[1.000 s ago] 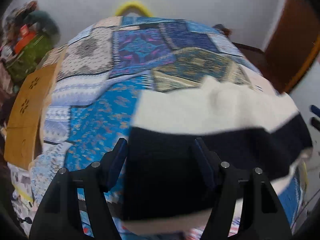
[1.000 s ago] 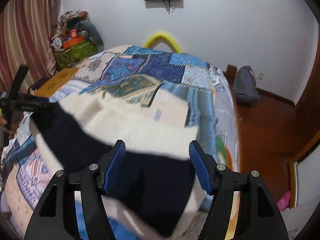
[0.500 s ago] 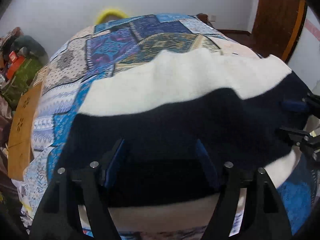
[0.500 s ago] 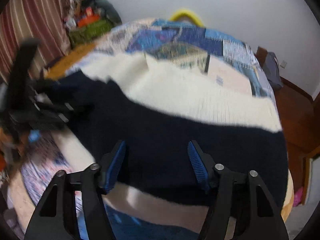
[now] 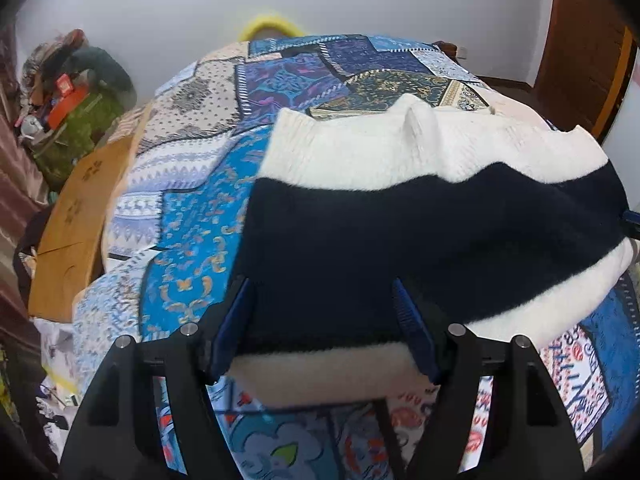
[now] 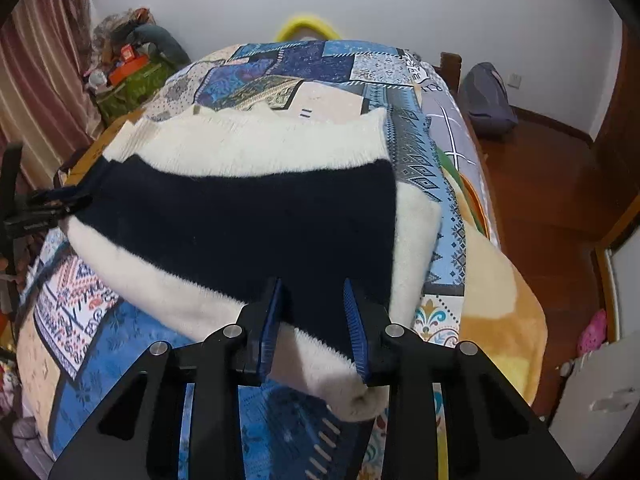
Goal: Fold small clothes
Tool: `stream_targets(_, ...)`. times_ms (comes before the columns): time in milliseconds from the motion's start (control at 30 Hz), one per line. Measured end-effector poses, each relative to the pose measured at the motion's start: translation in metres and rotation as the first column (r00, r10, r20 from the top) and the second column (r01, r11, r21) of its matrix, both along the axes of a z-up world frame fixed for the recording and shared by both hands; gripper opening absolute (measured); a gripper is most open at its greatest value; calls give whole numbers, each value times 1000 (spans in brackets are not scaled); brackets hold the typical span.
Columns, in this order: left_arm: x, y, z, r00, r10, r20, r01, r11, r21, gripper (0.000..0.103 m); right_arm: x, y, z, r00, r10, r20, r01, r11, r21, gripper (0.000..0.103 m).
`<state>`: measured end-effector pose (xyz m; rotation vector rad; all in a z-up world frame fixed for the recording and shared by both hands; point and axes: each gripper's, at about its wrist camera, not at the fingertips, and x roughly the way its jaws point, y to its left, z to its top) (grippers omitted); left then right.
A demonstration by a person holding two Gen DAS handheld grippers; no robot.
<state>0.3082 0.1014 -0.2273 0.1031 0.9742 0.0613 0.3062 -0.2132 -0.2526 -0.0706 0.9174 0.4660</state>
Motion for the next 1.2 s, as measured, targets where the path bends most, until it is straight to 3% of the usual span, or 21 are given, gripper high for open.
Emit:
stream_targets(100,-8,8,5,1000,27,1,-27,999,21,69,-6,7,10,1000,4,30,-3,1000,-23,30)
stream_targets(200,-19,23,16,999,50,10,-50,998,-38,66,-12,8,22,999,-4,54,3,1000,6,30)
stream_targets(367,-38,42,43,994,101,48,-94,988,-123,67,-19,17,48,992,2,123,-8,999,46,43)
stream_targets(467,-46,44,45,993,113,18,-107,973,-202,79,-22,29,64,986,15,165,-28,996,80,49)
stream_targets(567,-56,39,37,994,111,-4,-108,956,-274,81,-23,46,71,979,31,200,-53,993,103,52)
stream_targets(633,-58,34,27,994,100,-44,-109,939,-326,81,-22,60,70,976,50,213,-75,991,110,53)
stream_targets(700,-57,29,13,992,87,-95,-118,906,-406,81,-22,74,64,977,75,201,-97,990,106,53)
stream_targets(867,-48,20,-13,983,68,-168,-148,838,-525,81,-9,103,33,983,117,139,-126,991,55,60)
stream_targets(967,-38,16,-21,983,83,-165,-162,813,-559,86,0,115,10,988,134,75,-137,990,36,61)
stream_targets(1067,-26,20,-24,982,94,-165,-177,771,-612,94,8,121,-10,991,133,19,-134,991,30,67)
stream_targets(1133,-17,27,-27,979,108,-174,-197,730,-655,95,8,122,-14,990,142,9,-143,989,36,73)
stream_targets(1200,-7,32,-27,978,110,-175,-201,716,-668,95,7,125,-14,987,161,16,-162,987,20,73)
